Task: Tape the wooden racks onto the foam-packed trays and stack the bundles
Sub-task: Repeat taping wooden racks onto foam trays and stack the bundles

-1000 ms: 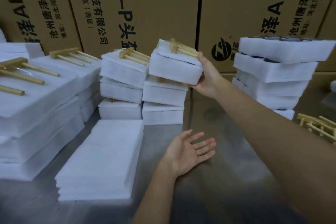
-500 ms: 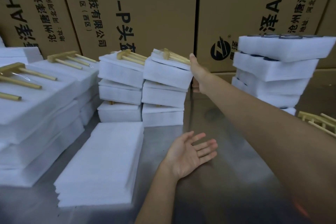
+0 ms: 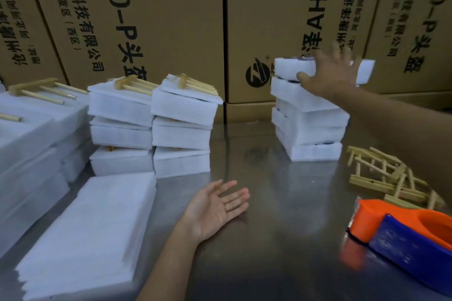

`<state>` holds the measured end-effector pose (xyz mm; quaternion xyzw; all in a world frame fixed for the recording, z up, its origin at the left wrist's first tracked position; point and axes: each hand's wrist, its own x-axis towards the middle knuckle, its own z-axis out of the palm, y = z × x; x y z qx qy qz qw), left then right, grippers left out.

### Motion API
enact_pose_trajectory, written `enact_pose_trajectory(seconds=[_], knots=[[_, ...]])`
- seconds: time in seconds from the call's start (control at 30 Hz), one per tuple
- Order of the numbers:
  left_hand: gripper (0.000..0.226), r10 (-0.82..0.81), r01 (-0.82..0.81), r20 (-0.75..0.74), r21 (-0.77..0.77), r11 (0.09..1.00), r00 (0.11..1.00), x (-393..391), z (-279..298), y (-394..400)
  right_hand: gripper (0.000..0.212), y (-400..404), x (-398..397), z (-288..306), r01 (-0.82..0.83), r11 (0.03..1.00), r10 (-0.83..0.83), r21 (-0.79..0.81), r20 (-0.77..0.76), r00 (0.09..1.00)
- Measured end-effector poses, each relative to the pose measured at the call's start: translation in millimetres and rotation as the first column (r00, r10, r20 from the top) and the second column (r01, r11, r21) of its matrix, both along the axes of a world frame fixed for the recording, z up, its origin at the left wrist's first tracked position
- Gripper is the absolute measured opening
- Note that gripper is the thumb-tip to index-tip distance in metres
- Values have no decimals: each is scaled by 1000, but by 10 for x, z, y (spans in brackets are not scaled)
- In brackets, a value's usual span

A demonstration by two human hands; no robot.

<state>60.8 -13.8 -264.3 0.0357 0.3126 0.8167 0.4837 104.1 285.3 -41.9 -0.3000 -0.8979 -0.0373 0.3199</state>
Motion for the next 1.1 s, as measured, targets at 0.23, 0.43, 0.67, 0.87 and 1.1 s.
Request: enact_pose_trajectory(seconds=[0.23,0.43,0.67,0.87,1.1], knots=[[43,1,-2,-29,-32,999,1000,-5,4,3,83,395,105,169,-133,990,144,-55,308,941],[43,-10,7,-45,-56,998,999,-2,24,-9,63,301,220,114,-238,969,228,60,140,964],[44,8,-14,-64,-89,996,998,28,52,7,49,-503,419,-190,-378,867,415,326,-50,909],[49,44,-50,-67,-78,996,997,17,50,6,49,-1464,935,-687,-506,748,585,429,-67,808],[72,405,-413,-193,0,911,894,-30,53,0,50,-2126,1459,-1513,-630,742,630,229,84,772]])
